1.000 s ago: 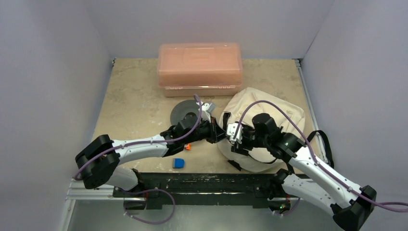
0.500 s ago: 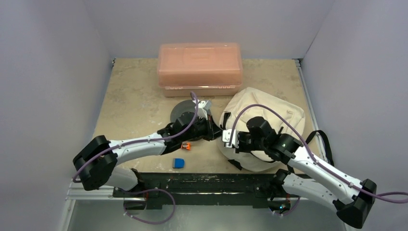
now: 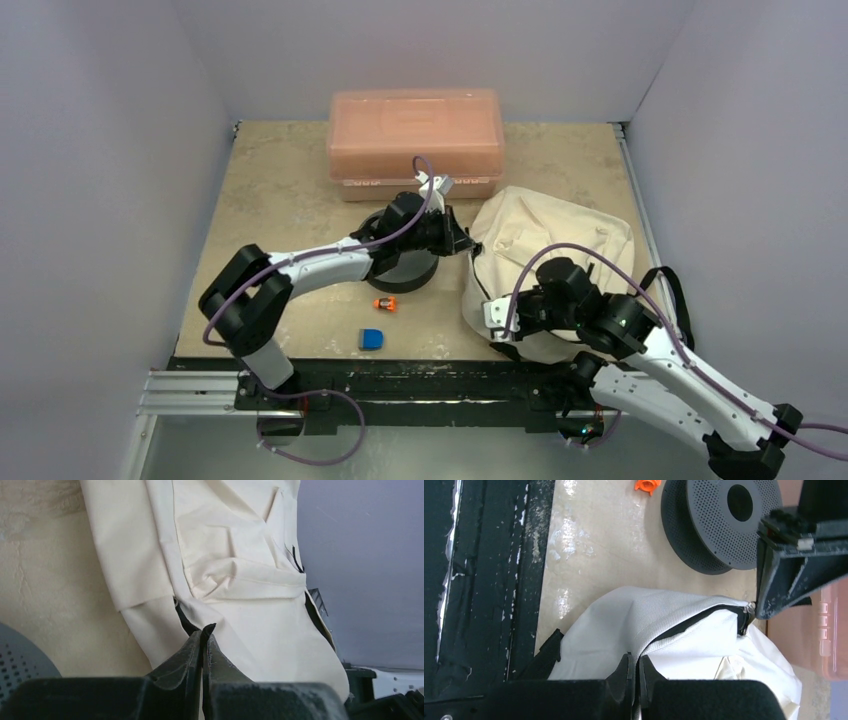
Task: Pack the student bag
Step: Zip the student bag at the center of the board.
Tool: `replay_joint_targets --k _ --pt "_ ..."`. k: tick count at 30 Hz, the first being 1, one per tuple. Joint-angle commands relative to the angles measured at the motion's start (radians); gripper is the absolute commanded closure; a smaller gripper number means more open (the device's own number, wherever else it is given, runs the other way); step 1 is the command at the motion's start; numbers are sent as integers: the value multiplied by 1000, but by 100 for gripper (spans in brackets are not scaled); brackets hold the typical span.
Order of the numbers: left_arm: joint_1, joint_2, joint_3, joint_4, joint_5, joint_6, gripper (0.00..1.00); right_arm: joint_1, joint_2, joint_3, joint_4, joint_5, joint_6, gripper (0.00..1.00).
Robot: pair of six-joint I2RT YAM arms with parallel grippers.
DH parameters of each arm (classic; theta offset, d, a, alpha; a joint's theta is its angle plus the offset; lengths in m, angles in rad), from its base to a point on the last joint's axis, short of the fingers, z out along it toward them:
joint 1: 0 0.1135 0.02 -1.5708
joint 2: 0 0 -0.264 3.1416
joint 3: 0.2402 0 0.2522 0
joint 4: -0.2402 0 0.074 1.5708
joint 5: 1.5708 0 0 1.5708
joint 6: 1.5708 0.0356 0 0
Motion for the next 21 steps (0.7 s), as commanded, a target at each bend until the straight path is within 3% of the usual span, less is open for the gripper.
replay_joint_targets --k 1,6,10,21 --pt "55 109 161 30 -36 123 100 15 -56 -12 -161 -19 -68 100" --pt "54 183 215 20 -28 186 100 16 -67 -20 -169 -47 -85 100" --pt "55 237 327 -135 -29 270 100 29 -47 -15 -159 -85 -110 100" --pt "54 345 513 -296 -132 365 100 113 37 -12 -33 -133 -111 100"
